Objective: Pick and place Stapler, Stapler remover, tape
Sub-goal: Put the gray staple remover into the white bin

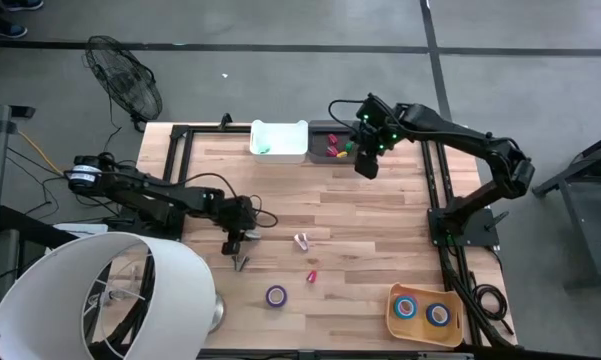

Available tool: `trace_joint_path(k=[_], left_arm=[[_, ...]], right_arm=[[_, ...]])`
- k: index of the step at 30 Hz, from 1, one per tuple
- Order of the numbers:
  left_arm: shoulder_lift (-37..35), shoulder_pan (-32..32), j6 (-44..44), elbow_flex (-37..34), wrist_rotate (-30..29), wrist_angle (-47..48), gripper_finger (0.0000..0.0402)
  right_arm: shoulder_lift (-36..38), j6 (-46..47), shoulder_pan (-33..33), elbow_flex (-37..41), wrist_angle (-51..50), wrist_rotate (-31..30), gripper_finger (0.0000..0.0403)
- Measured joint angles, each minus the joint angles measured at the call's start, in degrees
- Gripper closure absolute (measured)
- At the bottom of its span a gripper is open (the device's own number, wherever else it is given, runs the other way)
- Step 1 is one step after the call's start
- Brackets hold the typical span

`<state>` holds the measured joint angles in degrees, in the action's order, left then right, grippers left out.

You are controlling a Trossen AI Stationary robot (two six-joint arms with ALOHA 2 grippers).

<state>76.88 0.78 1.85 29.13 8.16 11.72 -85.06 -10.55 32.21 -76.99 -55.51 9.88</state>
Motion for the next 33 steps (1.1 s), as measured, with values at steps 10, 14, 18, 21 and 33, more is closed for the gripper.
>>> trace_joint_path(k=[10, 14, 18, 21, 33], left_arm=[[0.04, -0.04, 4.03, 0.28, -14.10, -12.00, 0.0294], [0.04, -0.20, 4.25, 2.97, -23.67, -11.95, 0.0294], [0.02, -3.37, 0.29, 6.36, -27.81, -12.00, 0.0294], [0.02, -7.30, -1.71, 8.80, -29.36, -11.69, 0.0294], [2.33, -25.30, -4.42, 14.61, -29.90, -12.16, 0.0294]], right_arm=[[4.14, 1.20, 0.02, 0.00, 0.15, -4.19, 0.0194], [4.64, 1.55, 0.04, 0.00, 0.47, -5.95, 0.0194], [4.59, 1.62, 0.07, 0.00, 1.19, -6.98, 0.0194], [4.59, 2.91, 0.12, 0.00, 2.31, -8.83, 0.0194], [4.59, 6.19, 3.22, 0.00, 4.01, -9.54, 0.0194]])
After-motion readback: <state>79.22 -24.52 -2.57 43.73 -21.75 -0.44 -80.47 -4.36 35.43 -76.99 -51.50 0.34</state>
